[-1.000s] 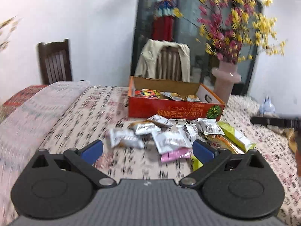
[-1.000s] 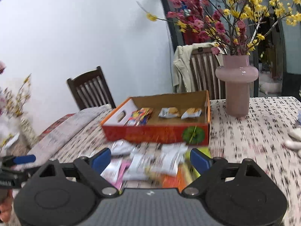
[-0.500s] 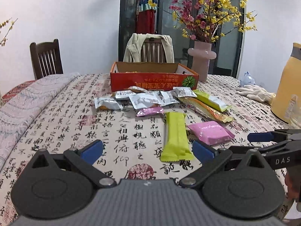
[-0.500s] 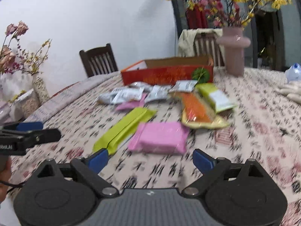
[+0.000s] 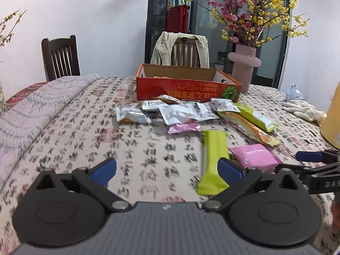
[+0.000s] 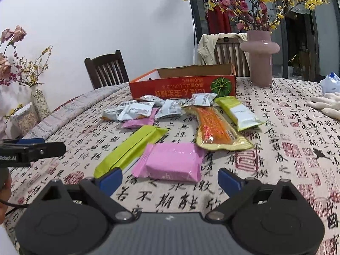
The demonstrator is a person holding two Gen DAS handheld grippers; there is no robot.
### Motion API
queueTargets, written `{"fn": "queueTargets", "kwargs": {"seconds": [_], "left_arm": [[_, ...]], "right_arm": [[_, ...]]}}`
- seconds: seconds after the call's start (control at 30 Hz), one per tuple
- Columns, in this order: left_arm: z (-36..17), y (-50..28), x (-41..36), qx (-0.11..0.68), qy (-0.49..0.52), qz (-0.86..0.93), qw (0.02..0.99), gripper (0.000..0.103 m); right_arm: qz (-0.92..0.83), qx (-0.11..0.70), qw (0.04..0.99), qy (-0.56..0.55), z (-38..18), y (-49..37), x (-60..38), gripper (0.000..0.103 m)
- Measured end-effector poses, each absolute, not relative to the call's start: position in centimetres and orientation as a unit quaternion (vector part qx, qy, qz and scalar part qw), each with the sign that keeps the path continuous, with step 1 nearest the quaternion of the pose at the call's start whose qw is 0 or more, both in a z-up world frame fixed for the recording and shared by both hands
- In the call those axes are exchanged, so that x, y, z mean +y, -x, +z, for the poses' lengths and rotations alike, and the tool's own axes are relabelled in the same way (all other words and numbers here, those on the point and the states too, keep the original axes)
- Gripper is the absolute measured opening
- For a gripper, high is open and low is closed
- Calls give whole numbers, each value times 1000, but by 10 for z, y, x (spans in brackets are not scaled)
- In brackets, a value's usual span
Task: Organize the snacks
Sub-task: 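Grasp a white snack packet with the left tool while the right grasps another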
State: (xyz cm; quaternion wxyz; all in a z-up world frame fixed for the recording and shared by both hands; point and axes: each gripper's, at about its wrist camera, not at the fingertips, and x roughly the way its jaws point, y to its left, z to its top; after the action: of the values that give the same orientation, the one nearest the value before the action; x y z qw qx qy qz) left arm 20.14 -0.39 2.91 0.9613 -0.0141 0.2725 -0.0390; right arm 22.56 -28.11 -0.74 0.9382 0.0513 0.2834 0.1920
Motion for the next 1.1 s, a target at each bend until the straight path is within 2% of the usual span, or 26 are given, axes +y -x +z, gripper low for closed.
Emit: {"fn": "queueTargets", "kwargs": {"seconds": [0.13,0.27,0.47,0.67,0.83,0.9,1.0,1.03,1.07,1.1], "left_arm": [[39,-235,5,264,-11,-42,964,100],[48,-277,2,256,-43,-82,962,88],[31,-350,-28,269,-161,-144,939,76],[9,-390,-49,291,-217,-217,906,73],[1,-410,-44,310,-213,-261,889,78],[-2,-413,-39,321,-197,-269,887,76],[-1,-412,-27,333,-156,-266,891,64],[0,-410,-24,334,-148,-263,893,57],[2,-407,-21,332,-140,-261,895,46],[3,-404,-18,333,-131,-259,897,44]], "right_arm": [[185,277,942,-38,-2,-243,-281,96],[173,268,947,-31,9,-268,-286,96],[142,271,952,-35,19,-314,-301,96],[137,281,949,-40,20,-345,-306,96],[149,293,944,-29,19,-368,-296,96],[160,299,940,-30,18,-381,-291,96],[177,307,935,-35,16,-405,-280,96],[182,308,933,-37,16,-414,-277,94],[188,313,930,-41,15,-426,-272,94],[192,318,927,-46,14,-436,-269,91]]}}
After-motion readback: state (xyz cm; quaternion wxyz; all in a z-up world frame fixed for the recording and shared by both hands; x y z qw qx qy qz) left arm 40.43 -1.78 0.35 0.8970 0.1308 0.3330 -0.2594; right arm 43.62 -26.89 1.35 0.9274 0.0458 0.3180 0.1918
